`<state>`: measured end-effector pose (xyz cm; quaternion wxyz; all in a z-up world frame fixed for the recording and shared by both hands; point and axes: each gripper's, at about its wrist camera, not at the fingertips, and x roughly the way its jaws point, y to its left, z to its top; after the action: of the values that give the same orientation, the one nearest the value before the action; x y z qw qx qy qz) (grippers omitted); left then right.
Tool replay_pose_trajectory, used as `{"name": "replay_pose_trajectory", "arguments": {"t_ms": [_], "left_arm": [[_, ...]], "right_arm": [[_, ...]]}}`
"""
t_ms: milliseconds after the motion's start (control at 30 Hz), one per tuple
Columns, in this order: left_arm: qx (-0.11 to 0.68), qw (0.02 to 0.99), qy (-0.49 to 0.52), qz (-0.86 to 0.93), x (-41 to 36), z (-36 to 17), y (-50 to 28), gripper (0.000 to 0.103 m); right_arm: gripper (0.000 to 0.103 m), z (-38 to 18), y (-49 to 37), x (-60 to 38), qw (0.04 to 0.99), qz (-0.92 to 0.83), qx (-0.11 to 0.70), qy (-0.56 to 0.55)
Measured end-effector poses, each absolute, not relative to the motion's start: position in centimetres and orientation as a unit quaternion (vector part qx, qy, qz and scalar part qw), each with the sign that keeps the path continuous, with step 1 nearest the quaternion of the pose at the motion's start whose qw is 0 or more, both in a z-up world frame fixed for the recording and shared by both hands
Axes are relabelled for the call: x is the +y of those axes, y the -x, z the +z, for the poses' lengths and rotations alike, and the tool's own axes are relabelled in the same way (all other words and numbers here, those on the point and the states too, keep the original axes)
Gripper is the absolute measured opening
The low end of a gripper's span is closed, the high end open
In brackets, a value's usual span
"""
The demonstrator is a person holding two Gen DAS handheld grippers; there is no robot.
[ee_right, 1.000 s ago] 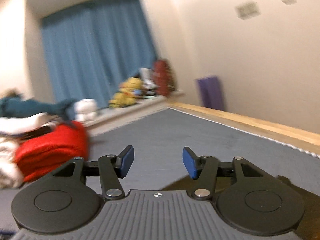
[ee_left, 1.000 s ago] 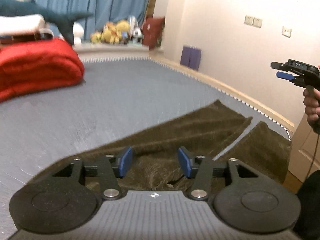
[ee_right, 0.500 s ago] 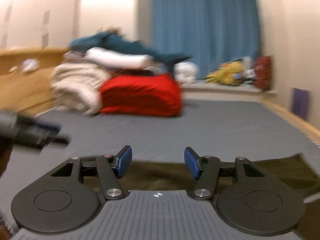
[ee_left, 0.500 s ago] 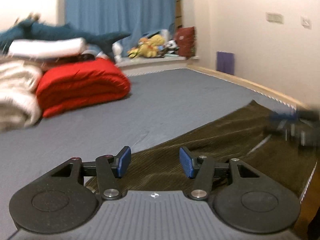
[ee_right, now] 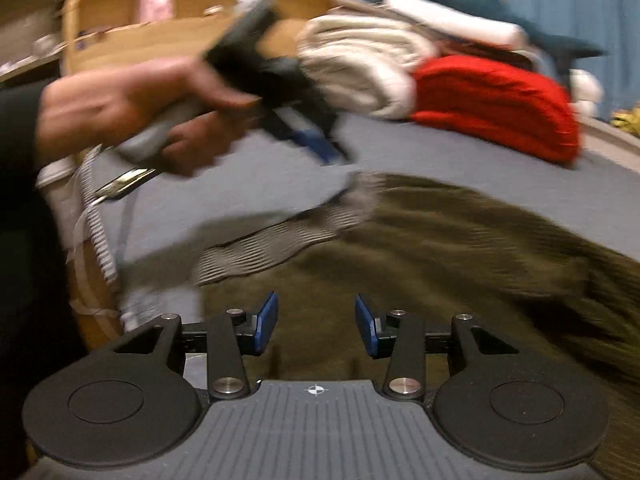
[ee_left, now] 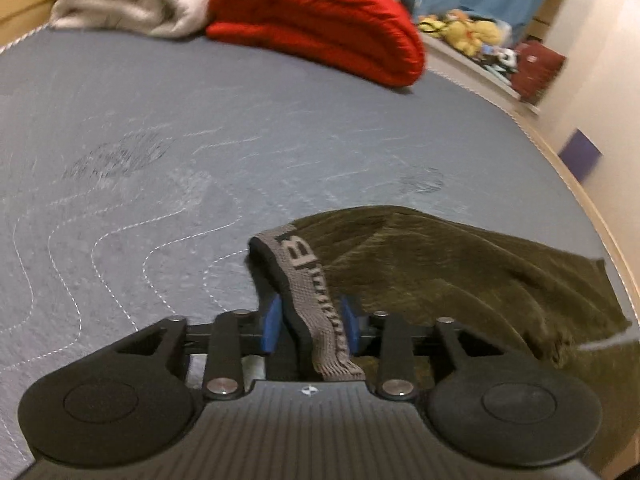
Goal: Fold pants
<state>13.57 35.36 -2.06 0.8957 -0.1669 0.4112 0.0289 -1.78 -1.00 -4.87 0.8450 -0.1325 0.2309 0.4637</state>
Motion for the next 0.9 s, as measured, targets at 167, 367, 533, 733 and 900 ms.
{"name": "replay_pose_trajectory", "arguments": {"t_ms": [167,367,533,733,900], "left_arm": [[0.436,0.883,0.169,0.042,35.4,-3.5,-15.4,0.062],[0.465,0.871,0.149,0.053,35.0,-6.0,-17.1,0.072],[0.475,0.869,0.133,0.031,33.9,-7.4,-18.0,0.058],[0.448,0.889,0.095,0.021,33.8,-5.2,-16.6,0.013],[0.408,0.909,0.083,0.018,34.6,-2.8,-14.1,0.012]], "right_arm": [[0.053,-6.0,3.6,1.4,0.802,0.52,0.225,0.191],[0.045,-6.9,4.8,1.8,0.782,0.531,0.214,0.245],[0.01,-6.4,4.5,1.3,0.777,0.543,0.218,0.232],[0.007,-6.6,5.1,2.1,0.769,0.56,0.199,0.235],[0.005,-5.7,6.0,2.7,0.762,0.585,0.164,0.223]]}}
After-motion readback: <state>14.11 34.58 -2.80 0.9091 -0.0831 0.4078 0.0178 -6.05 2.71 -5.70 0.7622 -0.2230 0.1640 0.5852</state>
